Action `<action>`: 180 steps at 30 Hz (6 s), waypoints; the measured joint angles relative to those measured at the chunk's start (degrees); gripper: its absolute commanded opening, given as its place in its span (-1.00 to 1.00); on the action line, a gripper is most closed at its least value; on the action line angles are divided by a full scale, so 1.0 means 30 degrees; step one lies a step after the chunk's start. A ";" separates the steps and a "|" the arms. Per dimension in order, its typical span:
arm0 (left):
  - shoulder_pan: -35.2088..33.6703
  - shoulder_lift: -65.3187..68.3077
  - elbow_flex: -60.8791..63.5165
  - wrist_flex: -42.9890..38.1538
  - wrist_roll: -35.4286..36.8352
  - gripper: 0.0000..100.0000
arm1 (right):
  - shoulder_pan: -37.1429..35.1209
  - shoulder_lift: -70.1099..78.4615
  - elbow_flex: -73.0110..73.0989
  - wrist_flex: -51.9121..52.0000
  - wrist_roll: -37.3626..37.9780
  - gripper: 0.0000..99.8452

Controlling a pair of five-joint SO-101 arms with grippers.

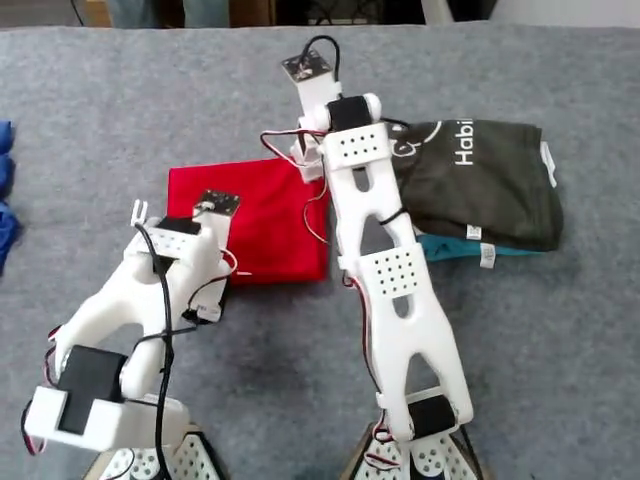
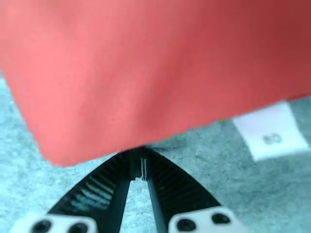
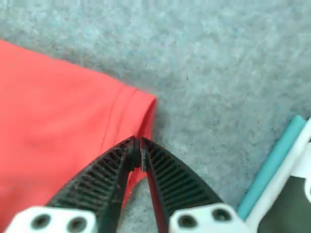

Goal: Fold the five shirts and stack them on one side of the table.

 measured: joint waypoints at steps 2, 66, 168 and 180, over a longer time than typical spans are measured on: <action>-0.0440 -0.1084 -0.0703 0.1055 0.0000 -0.94 | -0.0029 0.0000 -0.0498 0.0059 0.0000 -0.96; -0.4952 1.0608 -1.7084 -0.0322 -0.1114 -0.94 | -0.0703 -1.6234 1.9575 0.0205 -0.5070 -0.96; -0.8879 -0.4806 -0.4571 -0.1172 -0.4308 -0.94 | -0.4513 -1.6059 3.1795 -1.0696 -1.6879 -0.32; -0.8879 -0.4806 -0.4571 -0.1201 -0.4308 -0.93 | -0.4542 -1.4886 3.0945 -1.0608 -1.6879 -0.80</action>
